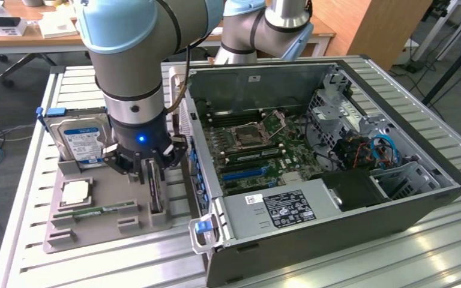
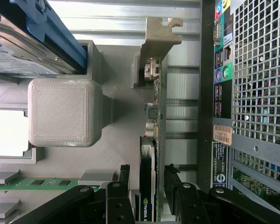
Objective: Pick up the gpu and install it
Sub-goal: 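Pick up the gpu and move the gpu toward the slot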
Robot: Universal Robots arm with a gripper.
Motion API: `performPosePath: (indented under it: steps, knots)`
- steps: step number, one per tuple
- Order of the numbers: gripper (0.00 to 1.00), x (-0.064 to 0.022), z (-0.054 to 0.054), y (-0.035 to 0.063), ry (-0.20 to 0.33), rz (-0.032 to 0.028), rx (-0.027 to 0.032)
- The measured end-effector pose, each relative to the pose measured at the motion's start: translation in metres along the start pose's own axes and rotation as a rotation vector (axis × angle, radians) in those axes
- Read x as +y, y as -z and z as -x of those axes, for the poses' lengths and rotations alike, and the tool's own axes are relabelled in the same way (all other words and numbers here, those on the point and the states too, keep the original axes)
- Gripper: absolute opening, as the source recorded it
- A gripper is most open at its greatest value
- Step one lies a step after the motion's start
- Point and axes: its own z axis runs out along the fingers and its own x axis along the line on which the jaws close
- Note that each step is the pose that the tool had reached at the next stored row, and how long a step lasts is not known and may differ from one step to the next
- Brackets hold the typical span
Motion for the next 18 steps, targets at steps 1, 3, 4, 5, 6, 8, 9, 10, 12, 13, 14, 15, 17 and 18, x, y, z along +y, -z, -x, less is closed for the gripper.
performPosePath:
  steps: [1,3,4,5,6,8,9,10,12,13,14,15,17,18]
  knots:
    - [0.43,0.0,0.0,0.0,0.0,0.0,0.0]
    - [0.43,0.0,0.0,0.0,0.0,0.0,0.0]
    - [0.42,0.0,0.0,0.0,0.0,0.0,0.0]
    - [0.42,0.0,0.0,0.0,0.0,0.0,0.0]
    - [0.35,0.0,0.0,0.0,0.0,0.0,-0.0001]
    - [0.35,0.0,0.0,0.0,0.0,0.0,0.0]
    - [0.35,0.0,0.0,0.0,0.0,0.0,0.0]
    - [0.35,0.0,0.0,0.0,0.0,0.0,0.0]
    - [0.35,0.0,0.0,0.0,0.0,0.0,0.0]
    - [0.35,0.0,0.0,0.0,0.0,0.0,-0.0001]
    - [0.35,0.0,0.0,0.0,0.0,0.0,0.0]
    - [0.35,0.0,0.0,0.0,0.0,0.0,0.0]
    - [0.35,0.0,0.0,0.0,-0.001,0.0,-0.0001]
    - [0.35,0.0,0.0,0.0,-0.002,-0.0001,-0.0001]
